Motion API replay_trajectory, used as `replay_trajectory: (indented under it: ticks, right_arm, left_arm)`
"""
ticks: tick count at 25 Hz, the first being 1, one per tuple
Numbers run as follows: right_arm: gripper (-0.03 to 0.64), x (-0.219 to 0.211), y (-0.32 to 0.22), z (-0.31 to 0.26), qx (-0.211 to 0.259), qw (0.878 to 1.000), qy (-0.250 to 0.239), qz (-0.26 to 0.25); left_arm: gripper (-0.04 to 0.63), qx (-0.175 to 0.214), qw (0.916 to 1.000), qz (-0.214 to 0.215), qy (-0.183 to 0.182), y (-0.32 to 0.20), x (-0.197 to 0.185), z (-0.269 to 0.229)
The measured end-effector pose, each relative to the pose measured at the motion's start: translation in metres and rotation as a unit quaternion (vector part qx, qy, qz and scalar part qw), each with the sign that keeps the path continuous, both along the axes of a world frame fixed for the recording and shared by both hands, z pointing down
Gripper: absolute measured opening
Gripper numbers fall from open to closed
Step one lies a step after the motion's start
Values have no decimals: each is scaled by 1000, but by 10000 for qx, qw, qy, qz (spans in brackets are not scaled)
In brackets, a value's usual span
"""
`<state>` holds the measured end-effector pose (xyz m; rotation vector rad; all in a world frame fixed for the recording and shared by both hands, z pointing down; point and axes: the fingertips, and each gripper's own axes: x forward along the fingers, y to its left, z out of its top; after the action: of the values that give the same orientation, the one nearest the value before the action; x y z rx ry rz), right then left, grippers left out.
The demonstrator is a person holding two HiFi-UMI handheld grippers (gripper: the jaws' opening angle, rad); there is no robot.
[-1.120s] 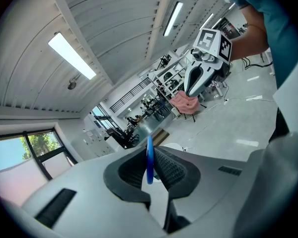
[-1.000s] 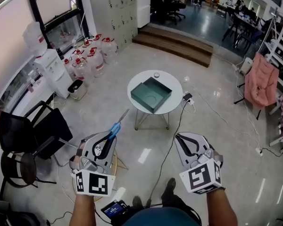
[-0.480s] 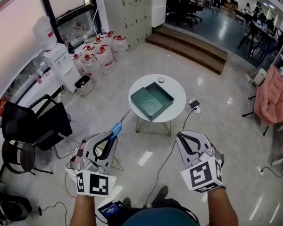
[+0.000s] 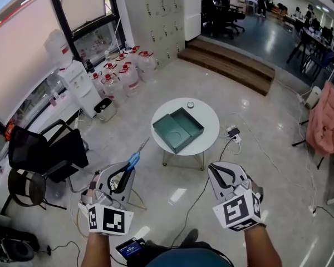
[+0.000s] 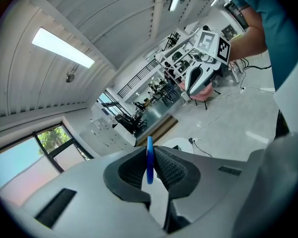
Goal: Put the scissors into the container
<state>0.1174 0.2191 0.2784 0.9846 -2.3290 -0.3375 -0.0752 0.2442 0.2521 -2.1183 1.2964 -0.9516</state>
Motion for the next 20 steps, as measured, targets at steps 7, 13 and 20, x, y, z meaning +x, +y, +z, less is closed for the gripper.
replay_trajectory:
  ticks: [7,13,20]
  right_arm:
    - [38,40,-26,2,-28,9997,-177,151]
    - [38,51,-68,20,-159,9988,-201,415]
    - [38,41,-159,29,-197,9946,44,1015]
  left_arm:
    - [55,-124,9998,73,-107,-23,37,4]
    - [55,-140,9994,296,-116,-76,45,11]
    - [55,-113,9968,780,101,-197,24,27]
